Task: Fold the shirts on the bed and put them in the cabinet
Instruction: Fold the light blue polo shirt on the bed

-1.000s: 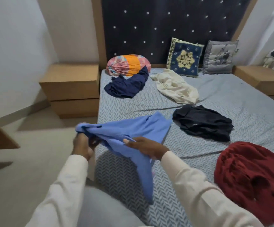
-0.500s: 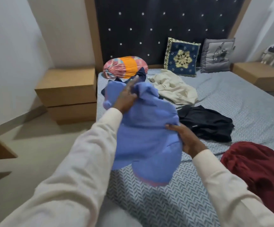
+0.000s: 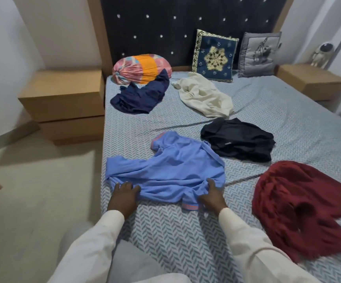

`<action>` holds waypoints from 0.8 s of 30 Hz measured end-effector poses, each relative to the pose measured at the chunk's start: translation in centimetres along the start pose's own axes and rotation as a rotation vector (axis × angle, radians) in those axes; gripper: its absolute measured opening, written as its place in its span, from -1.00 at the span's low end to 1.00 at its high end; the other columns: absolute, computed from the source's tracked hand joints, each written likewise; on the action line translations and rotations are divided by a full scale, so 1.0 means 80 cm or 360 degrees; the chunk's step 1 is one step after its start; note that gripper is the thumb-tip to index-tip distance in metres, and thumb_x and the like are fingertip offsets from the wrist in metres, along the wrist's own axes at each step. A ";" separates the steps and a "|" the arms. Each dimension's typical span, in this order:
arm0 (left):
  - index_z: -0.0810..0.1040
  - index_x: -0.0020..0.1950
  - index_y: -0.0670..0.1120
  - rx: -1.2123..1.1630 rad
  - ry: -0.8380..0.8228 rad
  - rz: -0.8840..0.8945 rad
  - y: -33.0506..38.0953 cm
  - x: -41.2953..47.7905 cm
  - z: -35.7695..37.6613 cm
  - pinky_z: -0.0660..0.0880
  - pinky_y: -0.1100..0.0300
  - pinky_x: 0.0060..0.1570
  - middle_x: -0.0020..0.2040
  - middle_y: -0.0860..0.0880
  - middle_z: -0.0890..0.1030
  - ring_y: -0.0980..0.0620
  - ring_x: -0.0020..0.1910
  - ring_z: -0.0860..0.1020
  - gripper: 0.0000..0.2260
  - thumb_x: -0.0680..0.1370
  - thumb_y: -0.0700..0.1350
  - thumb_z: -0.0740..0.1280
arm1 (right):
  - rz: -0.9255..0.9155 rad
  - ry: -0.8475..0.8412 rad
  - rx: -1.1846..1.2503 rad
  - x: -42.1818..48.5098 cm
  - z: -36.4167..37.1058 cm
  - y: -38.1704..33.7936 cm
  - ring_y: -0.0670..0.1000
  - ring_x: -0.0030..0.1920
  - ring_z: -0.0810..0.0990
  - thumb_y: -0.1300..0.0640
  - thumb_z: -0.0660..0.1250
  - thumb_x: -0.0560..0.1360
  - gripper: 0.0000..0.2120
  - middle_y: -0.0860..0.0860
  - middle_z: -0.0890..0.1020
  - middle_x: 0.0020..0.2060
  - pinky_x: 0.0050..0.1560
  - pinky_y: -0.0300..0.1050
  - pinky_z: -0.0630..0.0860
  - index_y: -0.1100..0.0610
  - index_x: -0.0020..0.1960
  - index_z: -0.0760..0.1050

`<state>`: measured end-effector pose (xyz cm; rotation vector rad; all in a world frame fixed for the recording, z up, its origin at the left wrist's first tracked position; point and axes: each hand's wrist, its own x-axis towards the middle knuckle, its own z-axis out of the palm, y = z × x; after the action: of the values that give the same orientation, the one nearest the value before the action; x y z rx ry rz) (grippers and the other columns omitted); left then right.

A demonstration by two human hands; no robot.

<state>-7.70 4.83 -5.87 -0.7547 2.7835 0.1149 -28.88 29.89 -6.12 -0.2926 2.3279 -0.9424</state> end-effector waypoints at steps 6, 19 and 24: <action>0.48 -0.25 -0.06 -0.0362 0.0425 0.0177 0.022 0.000 -0.036 0.43 0.08 -0.34 -0.29 -0.13 0.59 -0.18 -0.29 0.58 -0.82 0.40 -0.01 0.15 | 0.0033 0.0181 0.0298 -0.006 -0.086 -0.024 0.09 -0.30 0.54 0.24 0.30 0.37 -0.82 0.19 0.60 -0.14 -0.31 -0.09 0.44 0.12 -0.04 0.53; 0.13 0.56 0.07 -0.0454 -0.0137 0.0059 0.130 0.072 -0.059 0.42 -0.06 0.26 0.47 -0.13 0.27 -0.21 0.39 0.36 -0.36 0.54 0.12 0.31 | -0.0079 0.0075 -0.0226 0.091 -0.135 -0.021 0.11 0.12 0.57 0.02 0.33 0.53 -0.59 0.08 0.61 0.16 0.10 -0.06 0.44 0.03 0.35 0.43; -0.12 0.60 0.12 -0.0245 -0.0367 -0.0204 0.134 0.125 -0.055 0.22 -0.18 0.40 0.56 -0.23 -0.01 -0.31 0.54 0.00 -0.01 0.38 0.31 0.42 | -0.0199 0.0072 -0.0513 0.184 -0.132 -0.059 0.23 0.30 0.49 -0.20 0.22 0.52 -0.42 0.16 0.52 0.32 0.31 0.06 0.41 -0.06 0.50 0.29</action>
<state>-22.45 8.60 -4.13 -0.8935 2.5225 0.3705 -47.10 26.33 -3.54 -0.5583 2.5248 -0.6314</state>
